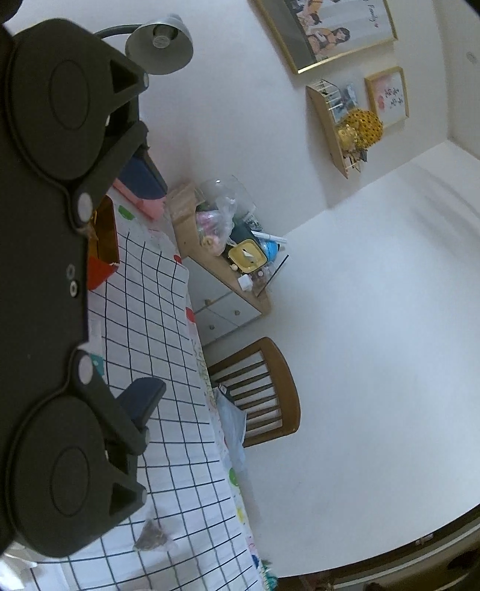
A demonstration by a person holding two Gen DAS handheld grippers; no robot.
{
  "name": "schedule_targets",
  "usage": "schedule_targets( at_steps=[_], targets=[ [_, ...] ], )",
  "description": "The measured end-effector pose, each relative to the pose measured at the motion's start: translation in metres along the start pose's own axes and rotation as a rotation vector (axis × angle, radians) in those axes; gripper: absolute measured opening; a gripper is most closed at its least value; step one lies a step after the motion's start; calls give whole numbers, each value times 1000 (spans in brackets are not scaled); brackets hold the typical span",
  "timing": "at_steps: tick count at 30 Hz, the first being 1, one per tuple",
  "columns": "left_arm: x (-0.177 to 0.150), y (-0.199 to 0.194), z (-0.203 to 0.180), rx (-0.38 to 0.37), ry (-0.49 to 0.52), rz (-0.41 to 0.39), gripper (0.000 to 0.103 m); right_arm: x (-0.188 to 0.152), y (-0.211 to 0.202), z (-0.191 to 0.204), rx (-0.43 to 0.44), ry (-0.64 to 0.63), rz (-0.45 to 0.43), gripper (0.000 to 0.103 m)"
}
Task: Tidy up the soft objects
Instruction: 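Move both grippers to the brown bead bracelet on the white cloth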
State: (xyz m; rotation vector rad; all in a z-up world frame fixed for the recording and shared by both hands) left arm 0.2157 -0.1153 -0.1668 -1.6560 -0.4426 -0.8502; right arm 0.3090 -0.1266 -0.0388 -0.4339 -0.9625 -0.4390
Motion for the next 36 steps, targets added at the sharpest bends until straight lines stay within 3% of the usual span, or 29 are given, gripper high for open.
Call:
schedule_targets(
  at_steps=[7,12,20,25,30,32,36],
  targets=[
    [-20,26,2,51,3,91,75,4,-19,-9,3,12,-10,103],
    [-21,24,3,67,0,83,74,10,-39,-18,-13,-4,7,103],
    [-2,-2,17,88,-81,16,75,-1,-76,-48,-96,-56,129,103],
    [9,-6,33,143,-100,-10,75,-19,-84,-58,-132,-106,201,102],
    [7,3,47,173,-121,2,75,-49,-78,-62,-156,-173,307,94],
    [6,7,47,175,-111,4,75,-64,-75,-68,-185,-185,362,80],
    [1,15,48,169,-111,13,75,-84,-69,-80,-226,-170,421,73]
  ],
)
Point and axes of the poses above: each gripper's, at about its wrist camera, not at the fingertips, and y roughly the way its jaws point, z to its left, x to its top, the point moved 7 cm from there along y, roughly the way its jaws point, and after that the axes turned 8 degrees about -z, right-handed, at the moved point
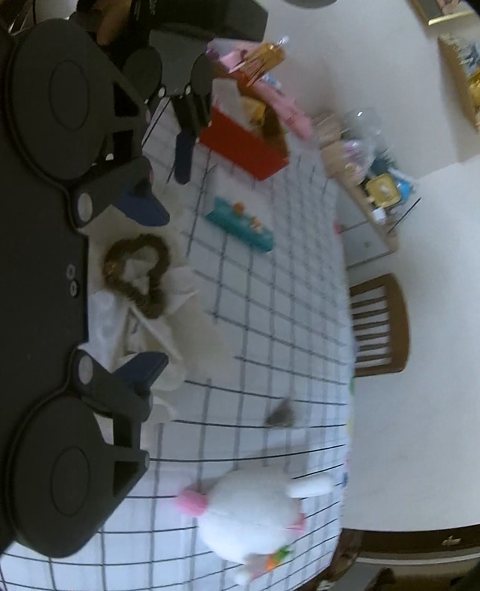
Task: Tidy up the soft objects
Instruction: 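Move both grippers to the brown bead bracelet on the white cloth, then grasp the brown heart-shaped bead bracelet with the right gripper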
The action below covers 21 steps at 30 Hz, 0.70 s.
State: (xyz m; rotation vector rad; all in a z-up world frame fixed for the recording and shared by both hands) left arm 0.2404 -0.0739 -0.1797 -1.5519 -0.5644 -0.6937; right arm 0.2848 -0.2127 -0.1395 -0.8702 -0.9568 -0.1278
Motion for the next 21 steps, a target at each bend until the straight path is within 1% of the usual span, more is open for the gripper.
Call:
schedule_targets(
  at_steps=[4,8,9,10,12,14,18,19,20,21],
  targets=[
    [-3,6,0,6,-7,12,75,-7,10,2,-11,2,27,61],
    [-4,10,0,8,-14,19,74,-13,21,0,-22,33,59,49],
    [-3,10,0,8,-15,18,73,-14,23,0,-23,39,65,47],
    [-4,10,1,7,-15,20,66,-15,25,-1,-24,43,69,43],
    [-5,11,1,1,-22,32,58,-17,29,-2,-32,52,79,39],
    [-6,11,1,-2,-28,34,54,-20,31,-4,-38,66,89,32],
    [-8,10,-1,-19,-39,40,36,-23,35,-4,-42,76,103,26],
    [-8,10,-1,-17,-37,41,33,-23,36,-3,-46,72,104,22],
    [-8,10,-1,-14,-36,41,33,-23,36,-3,-53,68,103,17],
    [-8,9,-1,-13,-38,41,30,-23,36,-3,-58,68,102,15]
  ],
)
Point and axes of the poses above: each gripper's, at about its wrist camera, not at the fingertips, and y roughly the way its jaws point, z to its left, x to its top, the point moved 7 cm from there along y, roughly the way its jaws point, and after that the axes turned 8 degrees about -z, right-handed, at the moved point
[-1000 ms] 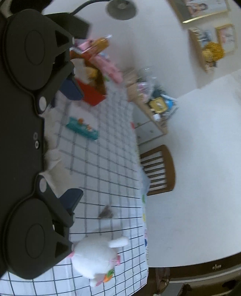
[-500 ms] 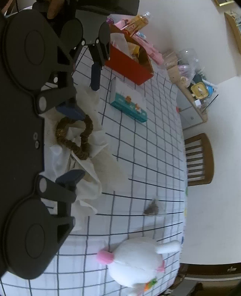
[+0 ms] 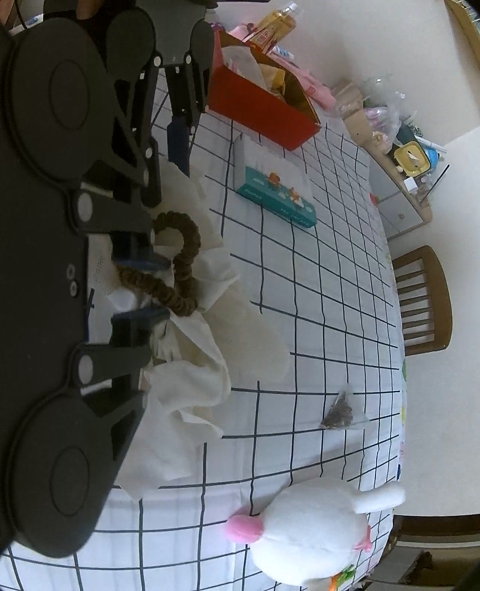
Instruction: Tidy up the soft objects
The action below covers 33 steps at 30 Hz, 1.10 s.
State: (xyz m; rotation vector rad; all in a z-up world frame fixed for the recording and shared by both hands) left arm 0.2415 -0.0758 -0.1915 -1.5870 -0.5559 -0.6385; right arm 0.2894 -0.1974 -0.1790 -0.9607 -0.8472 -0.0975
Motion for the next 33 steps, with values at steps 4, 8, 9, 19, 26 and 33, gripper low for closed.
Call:
schedule_targets(
  at_steps=[4,8,9,19,26,33],
  targets=[
    [2,-4,-1,-15,-24,-12,15,2,-4,1,2,-1,-13,9],
    [6,-13,-4,-22,-39,-38,8,7,-17,10,0,-49,-59,7],
    [8,-16,-5,-25,-43,-48,7,8,-21,12,3,-55,-75,7],
    [42,-55,-5,-77,-135,-167,6,39,-70,10,-9,-42,-217,6],
    [70,-84,0,-102,-167,-247,6,49,-99,5,-30,-27,-276,6],
    [92,-118,16,-104,-194,-325,5,59,-121,8,-35,-17,-331,6]
  ],
)
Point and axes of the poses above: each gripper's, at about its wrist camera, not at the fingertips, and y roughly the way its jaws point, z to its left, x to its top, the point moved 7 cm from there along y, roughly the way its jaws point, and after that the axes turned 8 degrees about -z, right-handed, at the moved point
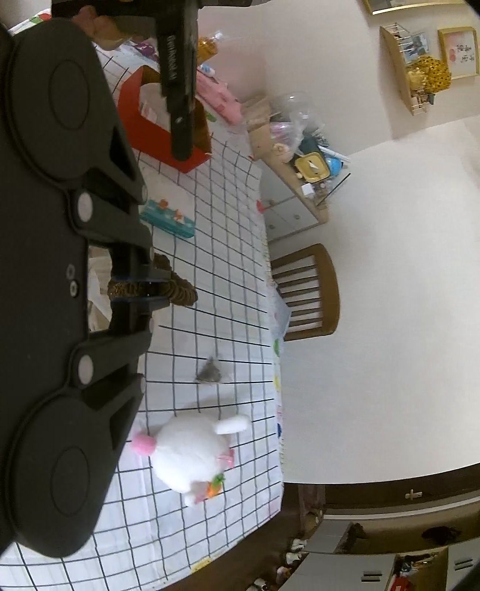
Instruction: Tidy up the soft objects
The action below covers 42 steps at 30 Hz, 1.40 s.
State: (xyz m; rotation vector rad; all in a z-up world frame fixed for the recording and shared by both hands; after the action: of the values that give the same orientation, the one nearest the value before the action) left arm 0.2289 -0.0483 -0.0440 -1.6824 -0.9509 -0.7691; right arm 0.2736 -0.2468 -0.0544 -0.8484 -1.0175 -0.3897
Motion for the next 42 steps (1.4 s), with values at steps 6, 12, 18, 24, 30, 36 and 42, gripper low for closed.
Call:
schedule_targets(
  at_steps=[6,12,18,24,30,36,42],
  targets=[
    [-12,4,9,-17,25,67,6,1,-2,-1,-17,-1,0,6],
    [-32,15,15,-25,30,130,6,-17,0,-3,-28,23,40,6],
    [-54,24,24,-8,25,204,8,-31,0,-2,-34,44,67,6],
    [-74,31,31,7,27,253,32,-40,0,0,-34,52,85,7],
    [-86,31,36,4,10,259,85,-46,2,2,-28,54,104,7],
    [-97,46,41,-51,-21,288,88,-48,2,1,-27,56,110,7],
    [-115,59,15,-163,39,336,94,-51,2,-4,-32,61,117,7]
  ],
)
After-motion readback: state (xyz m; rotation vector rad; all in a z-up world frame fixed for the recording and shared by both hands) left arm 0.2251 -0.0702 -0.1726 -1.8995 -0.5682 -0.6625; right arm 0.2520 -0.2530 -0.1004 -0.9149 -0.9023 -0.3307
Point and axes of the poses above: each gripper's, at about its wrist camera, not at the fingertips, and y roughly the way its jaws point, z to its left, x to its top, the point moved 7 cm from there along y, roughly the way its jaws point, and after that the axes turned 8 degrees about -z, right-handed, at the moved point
